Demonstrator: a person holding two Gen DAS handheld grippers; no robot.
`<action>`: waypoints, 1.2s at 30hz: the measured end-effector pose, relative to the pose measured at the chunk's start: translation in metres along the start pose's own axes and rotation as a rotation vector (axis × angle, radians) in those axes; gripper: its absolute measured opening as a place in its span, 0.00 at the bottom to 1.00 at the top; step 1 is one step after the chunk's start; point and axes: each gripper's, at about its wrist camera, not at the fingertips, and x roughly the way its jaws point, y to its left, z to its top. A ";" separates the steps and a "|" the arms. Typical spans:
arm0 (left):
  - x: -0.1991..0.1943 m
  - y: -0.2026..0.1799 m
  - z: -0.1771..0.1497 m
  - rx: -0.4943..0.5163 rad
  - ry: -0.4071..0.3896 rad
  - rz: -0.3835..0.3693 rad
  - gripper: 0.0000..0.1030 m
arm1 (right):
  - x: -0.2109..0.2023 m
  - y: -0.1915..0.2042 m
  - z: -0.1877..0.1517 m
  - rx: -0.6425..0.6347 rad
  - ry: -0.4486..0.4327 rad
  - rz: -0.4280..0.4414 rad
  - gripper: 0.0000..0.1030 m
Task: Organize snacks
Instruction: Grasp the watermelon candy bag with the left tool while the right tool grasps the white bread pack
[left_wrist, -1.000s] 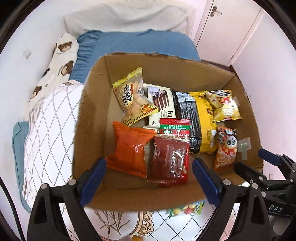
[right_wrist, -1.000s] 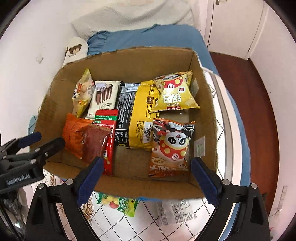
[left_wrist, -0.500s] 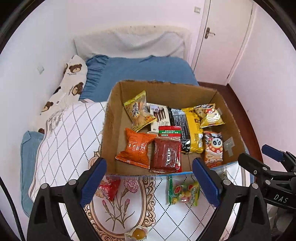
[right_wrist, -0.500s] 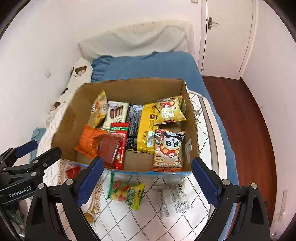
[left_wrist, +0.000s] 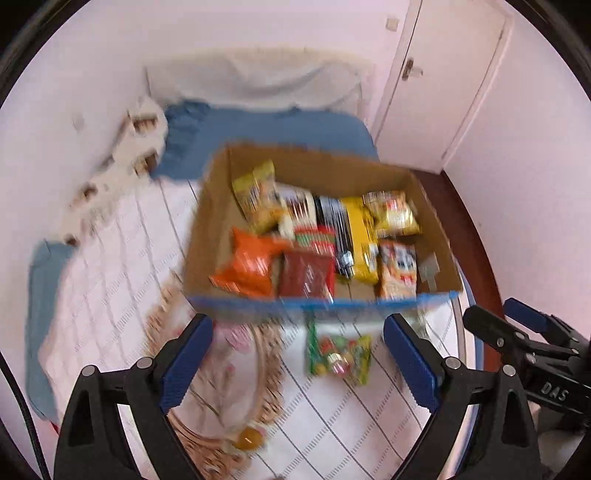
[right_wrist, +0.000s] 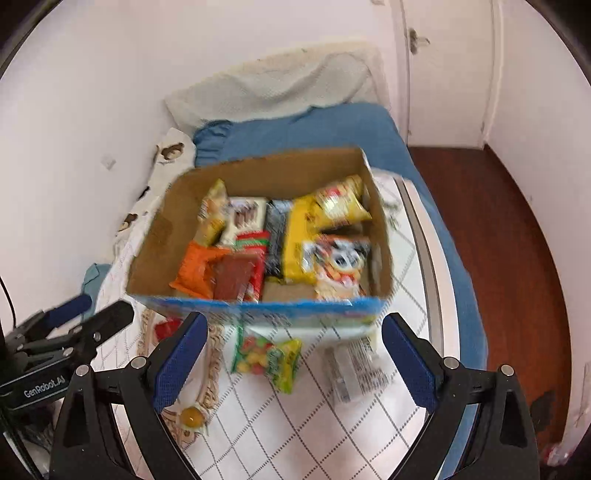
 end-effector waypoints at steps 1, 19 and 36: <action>0.013 0.000 -0.005 -0.017 0.033 -0.014 0.92 | 0.007 -0.005 -0.003 0.010 0.018 0.001 0.81; 0.160 -0.047 -0.070 0.083 0.343 0.139 0.92 | 0.124 -0.095 -0.050 0.214 0.226 0.010 0.68; 0.142 -0.040 -0.064 -0.139 0.319 0.056 0.92 | 0.150 -0.078 -0.052 0.164 0.221 0.010 0.68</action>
